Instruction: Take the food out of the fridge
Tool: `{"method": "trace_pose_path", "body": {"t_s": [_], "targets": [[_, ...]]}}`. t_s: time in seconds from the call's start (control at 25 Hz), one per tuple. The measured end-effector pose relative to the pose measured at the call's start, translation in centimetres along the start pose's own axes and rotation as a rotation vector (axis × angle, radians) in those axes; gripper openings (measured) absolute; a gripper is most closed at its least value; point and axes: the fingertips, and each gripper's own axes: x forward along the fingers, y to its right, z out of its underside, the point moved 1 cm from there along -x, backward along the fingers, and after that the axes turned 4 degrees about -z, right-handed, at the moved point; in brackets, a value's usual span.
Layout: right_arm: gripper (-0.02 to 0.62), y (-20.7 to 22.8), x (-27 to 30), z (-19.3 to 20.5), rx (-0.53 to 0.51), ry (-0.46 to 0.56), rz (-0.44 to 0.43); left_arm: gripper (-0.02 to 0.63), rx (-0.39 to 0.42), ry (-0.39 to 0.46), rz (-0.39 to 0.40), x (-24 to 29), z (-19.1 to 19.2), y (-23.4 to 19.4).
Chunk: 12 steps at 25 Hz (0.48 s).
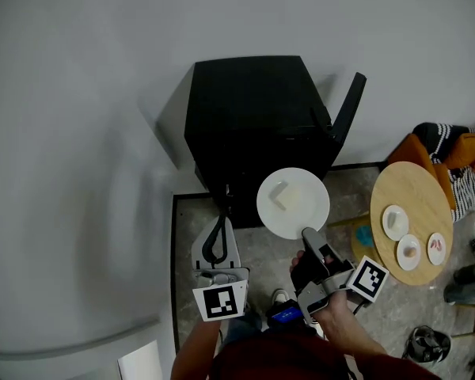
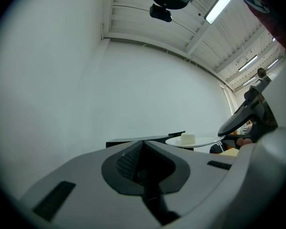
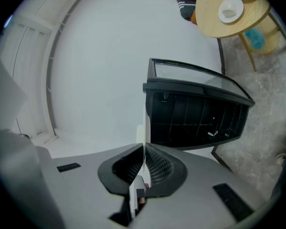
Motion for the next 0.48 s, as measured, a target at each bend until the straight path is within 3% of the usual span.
{"method": "trace_pose_path", "body": {"t_s": [0.48], "targets": [[0.032, -0.26, -0.30, 0.20, 0.009, 0.004, -0.016, 0.014, -0.016, 0.009, 0.010, 0.09, -0.16, 0.71]]}}
